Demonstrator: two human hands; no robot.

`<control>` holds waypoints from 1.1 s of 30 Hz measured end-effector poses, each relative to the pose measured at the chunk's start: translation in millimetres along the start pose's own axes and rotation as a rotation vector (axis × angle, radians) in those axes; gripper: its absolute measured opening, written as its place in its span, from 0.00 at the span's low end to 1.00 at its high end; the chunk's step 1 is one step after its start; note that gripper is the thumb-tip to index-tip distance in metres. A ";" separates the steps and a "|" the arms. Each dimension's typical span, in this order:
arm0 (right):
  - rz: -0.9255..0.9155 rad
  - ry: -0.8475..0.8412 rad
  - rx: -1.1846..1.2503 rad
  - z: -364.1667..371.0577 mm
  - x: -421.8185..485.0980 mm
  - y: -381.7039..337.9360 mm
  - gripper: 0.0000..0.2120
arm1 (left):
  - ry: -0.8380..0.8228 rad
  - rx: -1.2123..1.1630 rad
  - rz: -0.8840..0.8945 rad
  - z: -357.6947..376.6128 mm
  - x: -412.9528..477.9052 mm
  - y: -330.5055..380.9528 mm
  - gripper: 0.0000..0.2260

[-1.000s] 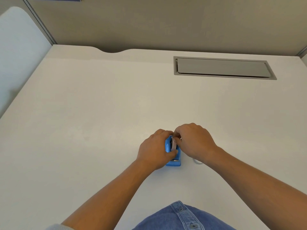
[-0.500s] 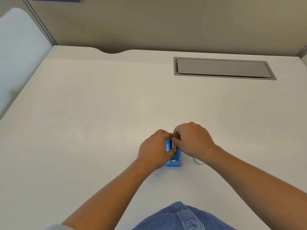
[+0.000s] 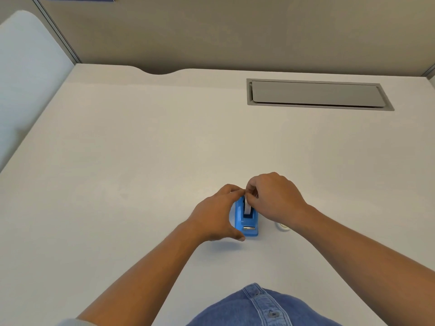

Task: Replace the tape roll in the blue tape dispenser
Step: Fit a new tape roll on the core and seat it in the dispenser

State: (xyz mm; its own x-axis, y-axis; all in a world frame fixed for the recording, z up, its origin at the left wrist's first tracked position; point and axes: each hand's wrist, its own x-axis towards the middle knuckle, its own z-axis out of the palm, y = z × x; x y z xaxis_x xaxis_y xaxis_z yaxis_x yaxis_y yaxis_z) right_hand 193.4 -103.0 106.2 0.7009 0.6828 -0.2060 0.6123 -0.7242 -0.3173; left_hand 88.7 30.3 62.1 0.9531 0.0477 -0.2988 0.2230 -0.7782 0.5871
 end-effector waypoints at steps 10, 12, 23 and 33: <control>-0.039 0.015 -0.045 -4.4 -9.2 -3.3 0.07 | 0.124 0.042 0.018 9.0 1.6 0.0 0.40; -0.042 0.010 -0.047 -4.8 -13.3 -4.9 0.07 | 0.132 0.045 0.013 8.9 1.7 -0.4 0.40; -0.026 -0.011 -0.091 3.0 -39.5 -7.2 0.09 | 0.171 0.000 -0.018 16.2 -1.9 0.1 0.42; -0.082 -0.018 -0.148 13.0 -60.8 -6.8 0.06 | 0.187 -0.013 -0.031 17.4 -1.9 1.7 0.42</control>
State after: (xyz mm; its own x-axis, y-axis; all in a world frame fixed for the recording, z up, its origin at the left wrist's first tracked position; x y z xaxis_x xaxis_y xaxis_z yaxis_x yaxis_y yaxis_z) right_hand 141.9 -138.3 108.8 0.6404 0.7411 -0.2017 0.7154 -0.6712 -0.1942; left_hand 83.8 18.0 50.6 0.9668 0.1879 -0.1730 0.2545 -0.7662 0.5901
